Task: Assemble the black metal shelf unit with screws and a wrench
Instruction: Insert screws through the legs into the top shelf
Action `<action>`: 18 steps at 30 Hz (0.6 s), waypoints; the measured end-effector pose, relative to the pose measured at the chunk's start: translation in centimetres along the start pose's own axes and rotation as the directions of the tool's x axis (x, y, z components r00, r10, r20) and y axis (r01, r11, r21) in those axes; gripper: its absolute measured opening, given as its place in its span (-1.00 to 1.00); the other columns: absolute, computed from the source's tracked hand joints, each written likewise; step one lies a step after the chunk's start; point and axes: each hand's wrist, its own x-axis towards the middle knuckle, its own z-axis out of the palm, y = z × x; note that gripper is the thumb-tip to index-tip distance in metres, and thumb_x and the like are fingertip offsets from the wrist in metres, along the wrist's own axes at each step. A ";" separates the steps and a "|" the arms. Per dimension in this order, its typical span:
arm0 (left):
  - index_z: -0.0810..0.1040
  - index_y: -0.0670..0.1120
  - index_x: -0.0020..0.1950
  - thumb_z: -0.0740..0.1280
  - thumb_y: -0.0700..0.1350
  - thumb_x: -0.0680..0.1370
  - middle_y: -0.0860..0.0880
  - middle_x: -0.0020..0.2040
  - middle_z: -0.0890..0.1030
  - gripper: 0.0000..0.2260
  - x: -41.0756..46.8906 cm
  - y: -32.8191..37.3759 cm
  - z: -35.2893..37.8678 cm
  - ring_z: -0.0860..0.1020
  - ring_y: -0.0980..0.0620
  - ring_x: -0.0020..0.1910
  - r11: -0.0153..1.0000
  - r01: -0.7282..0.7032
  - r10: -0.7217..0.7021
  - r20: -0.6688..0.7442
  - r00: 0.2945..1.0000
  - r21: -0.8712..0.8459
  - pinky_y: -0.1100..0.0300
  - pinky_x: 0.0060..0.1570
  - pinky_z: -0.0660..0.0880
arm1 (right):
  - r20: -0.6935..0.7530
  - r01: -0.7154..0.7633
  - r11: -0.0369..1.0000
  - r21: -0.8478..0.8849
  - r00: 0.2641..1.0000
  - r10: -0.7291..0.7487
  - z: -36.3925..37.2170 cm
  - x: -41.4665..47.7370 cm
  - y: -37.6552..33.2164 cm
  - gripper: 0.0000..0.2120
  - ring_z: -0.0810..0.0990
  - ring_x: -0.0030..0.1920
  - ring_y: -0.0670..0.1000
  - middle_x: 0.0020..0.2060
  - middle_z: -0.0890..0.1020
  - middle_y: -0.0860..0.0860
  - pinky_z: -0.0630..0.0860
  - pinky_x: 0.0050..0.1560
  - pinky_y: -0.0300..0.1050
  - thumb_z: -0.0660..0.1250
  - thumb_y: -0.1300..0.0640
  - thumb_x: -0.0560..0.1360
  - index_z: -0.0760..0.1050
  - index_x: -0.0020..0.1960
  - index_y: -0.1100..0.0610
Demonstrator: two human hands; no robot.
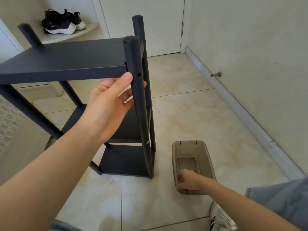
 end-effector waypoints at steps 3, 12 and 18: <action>0.54 -0.14 -0.01 0.35 -0.08 0.54 -0.03 0.05 0.71 -0.86 -0.1 0.2 0.0 0.65 -0.10 0.19 1.000 0.000 0.000 0.002 1.000 0.004 0.05 0.19 0.59 | 0.035 0.017 1.000 0.020 0.999 -0.018 0.4 0.1 -0.5 -0.62 0.57 0.08 0.06 0.13 0.59 0.06 0.52 0.04 -0.13 0.38 -0.05 0.53 0.46 0.23 0.14; 0.60 -0.11 -0.07 0.36 -0.09 0.54 -0.04 0.03 0.71 -0.90 0.0 0.3 0.0 0.65 -0.11 0.18 1.000 -0.001 0.001 0.022 1.000 -0.014 0.08 0.15 0.59 | -0.117 -0.126 0.992 0.015 0.985 0.127 -0.9 1.2 1.4 -0.81 0.62 0.06 0.11 0.04 0.65 0.13 0.52 0.03 -0.10 0.21 0.20 0.62 0.58 0.08 0.23; 0.59 -0.09 -0.11 0.37 -0.09 0.55 -0.03 0.03 0.70 -0.90 0.3 0.1 -0.5 0.65 -0.12 0.19 1.000 -0.005 0.006 0.062 0.998 -0.019 0.03 0.21 0.57 | -0.028 -0.159 0.977 -0.138 0.987 0.157 0.8 2.9 2.7 -0.79 0.56 0.22 0.15 0.22 0.58 0.18 0.39 -0.05 -0.18 0.26 0.11 0.61 0.50 0.20 0.15</action>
